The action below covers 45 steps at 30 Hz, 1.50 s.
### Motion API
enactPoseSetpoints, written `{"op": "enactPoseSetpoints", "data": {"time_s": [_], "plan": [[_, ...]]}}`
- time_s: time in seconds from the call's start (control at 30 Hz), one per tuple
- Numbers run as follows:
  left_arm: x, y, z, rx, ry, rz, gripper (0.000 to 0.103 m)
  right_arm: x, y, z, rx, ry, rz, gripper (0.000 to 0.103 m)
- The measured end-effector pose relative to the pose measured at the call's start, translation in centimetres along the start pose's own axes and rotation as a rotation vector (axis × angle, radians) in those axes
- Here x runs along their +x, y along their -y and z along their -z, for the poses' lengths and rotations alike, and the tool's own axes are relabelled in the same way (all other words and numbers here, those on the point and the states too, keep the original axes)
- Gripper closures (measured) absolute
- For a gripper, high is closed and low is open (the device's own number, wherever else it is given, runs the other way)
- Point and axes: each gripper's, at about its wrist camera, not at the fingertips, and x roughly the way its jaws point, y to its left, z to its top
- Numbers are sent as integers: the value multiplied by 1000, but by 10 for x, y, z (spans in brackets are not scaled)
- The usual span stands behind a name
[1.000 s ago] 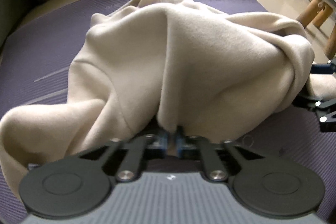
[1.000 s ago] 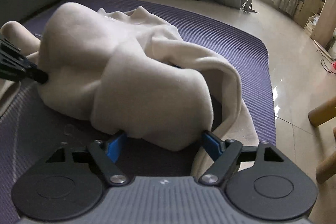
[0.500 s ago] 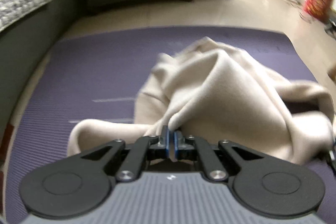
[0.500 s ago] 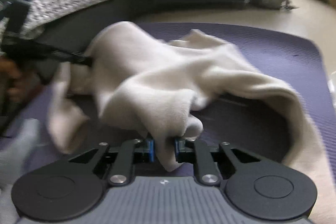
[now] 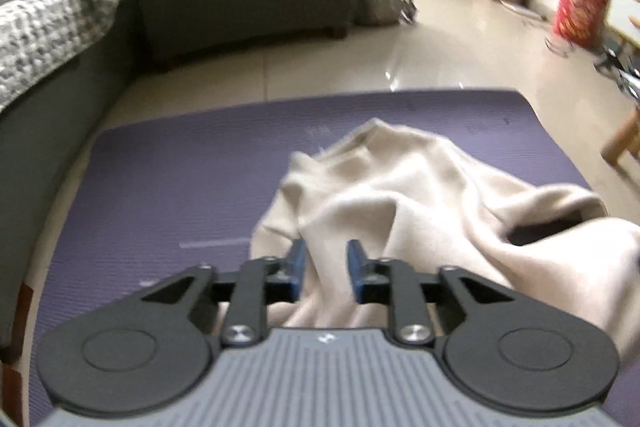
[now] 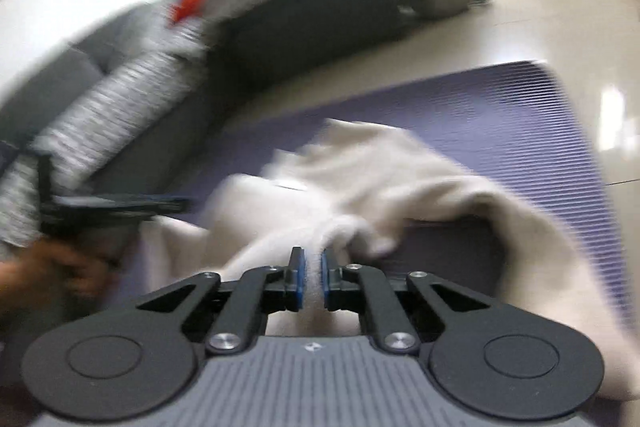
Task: Fold clothes
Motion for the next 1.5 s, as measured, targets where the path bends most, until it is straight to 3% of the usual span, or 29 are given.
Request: {"op": "enactPoseSetpoints", "data": {"time_s": [0.07, 0.17, 0.27, 0.37, 0.4, 0.47, 0.5, 0.53, 0.63, 0.67, 0.73, 0.9, 1.0, 1.2, 1.3, 1.37, 1.43, 1.5], "plan": [[6, 1, 9, 0, -49, 16, 53, 6, 5, 2, -9, -32, 59, 87], [8, -2, 31, -64, -133, 70, 41, 11, 10, 5, -16, -64, 82, 58], [9, -6, 49, -147, -205, 126, 33, 15, 8, 9, -30, -105, 52, 48], [13, -11, 70, -253, -272, 207, 26, 31, 9, 16, -31, -185, 28, 47], [16, -12, 75, -275, -285, 231, 27, 38, 9, 19, -27, -214, 23, 47], [21, -12, 84, -315, -311, 277, 51, 42, 7, 25, -43, -251, 32, 47], [21, -10, 85, -311, -320, 293, 76, 45, 5, 28, -63, -271, 36, 47], [19, -8, 82, -295, -328, 291, 91, 47, 2, 30, -79, -282, 29, 48], [7, 0, 73, -239, -323, 276, 93, 44, -6, 31, -114, -291, -20, 71], [-3, 3, 66, -205, -320, 270, 93, 40, -9, 29, -120, -282, -47, 91], [-12, 3, 58, -188, -314, 272, 94, 24, -14, 17, -108, -204, -163, 93], [-48, -5, 21, -179, -299, 284, 94, -9, -27, -2, -59, -96, -336, 94], [-63, -6, 10, -136, -326, 305, 94, -25, -38, -4, -96, -82, -310, 94], [-60, 11, 16, -48, -430, 324, 94, -41, -61, 2, -314, -101, -111, 95], [-47, 16, 30, -24, -500, 351, 87, -32, -60, 12, -397, -159, -57, 90], [-40, 14, 37, -31, -530, 364, 72, -27, -57, 17, -426, -196, -40, 80], [-36, 8, 41, -47, -533, 352, 47, -24, -52, 20, -423, -208, -29, 70], [-33, -9, 40, -83, -506, 293, 43, -19, -46, 18, -390, -205, -23, 63]]}}
